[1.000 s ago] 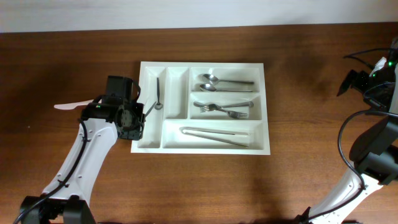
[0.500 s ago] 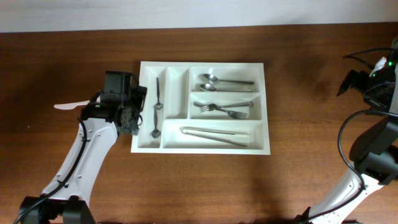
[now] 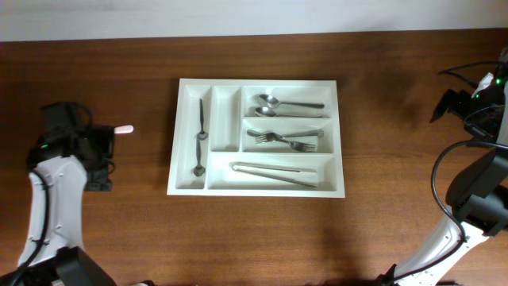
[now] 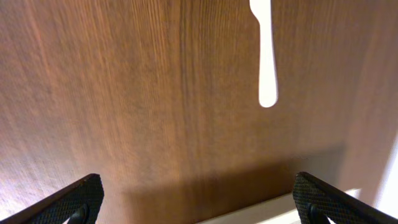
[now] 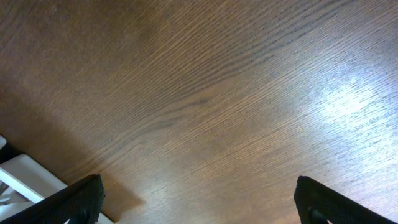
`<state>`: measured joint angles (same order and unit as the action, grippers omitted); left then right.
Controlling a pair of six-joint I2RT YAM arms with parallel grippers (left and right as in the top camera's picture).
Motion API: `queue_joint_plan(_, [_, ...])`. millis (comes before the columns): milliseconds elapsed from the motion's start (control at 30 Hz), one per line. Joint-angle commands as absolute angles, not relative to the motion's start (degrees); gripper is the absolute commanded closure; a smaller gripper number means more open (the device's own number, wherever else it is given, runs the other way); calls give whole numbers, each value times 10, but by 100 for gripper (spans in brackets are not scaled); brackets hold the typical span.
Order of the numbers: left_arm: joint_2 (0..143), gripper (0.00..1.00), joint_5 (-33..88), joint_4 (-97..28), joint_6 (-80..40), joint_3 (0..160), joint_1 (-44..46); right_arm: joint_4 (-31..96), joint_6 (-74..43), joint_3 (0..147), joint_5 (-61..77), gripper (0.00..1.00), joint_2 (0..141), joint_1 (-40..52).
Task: Pack container
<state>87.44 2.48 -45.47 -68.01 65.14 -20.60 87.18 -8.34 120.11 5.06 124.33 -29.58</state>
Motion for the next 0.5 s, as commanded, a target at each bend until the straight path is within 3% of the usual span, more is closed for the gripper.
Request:
queue_joint_plan(0, [874,1,126,-446,-685,657,-227,872,-79,1209,54,1,1229,-293])
queue_joint_plan(100, [874,1,128,-394,-538,663,-216,872,-79,1209,54,1,1229,-293])
queue_joint_plan(200, [874,0,114,-424,-508,695,-213,872,-79,1209,54,1,1229,-293])
queue_joint_plan(467, [971,0,-21,-721,-321,1022,-210,872,-79,1209,54,1,1229,-293])
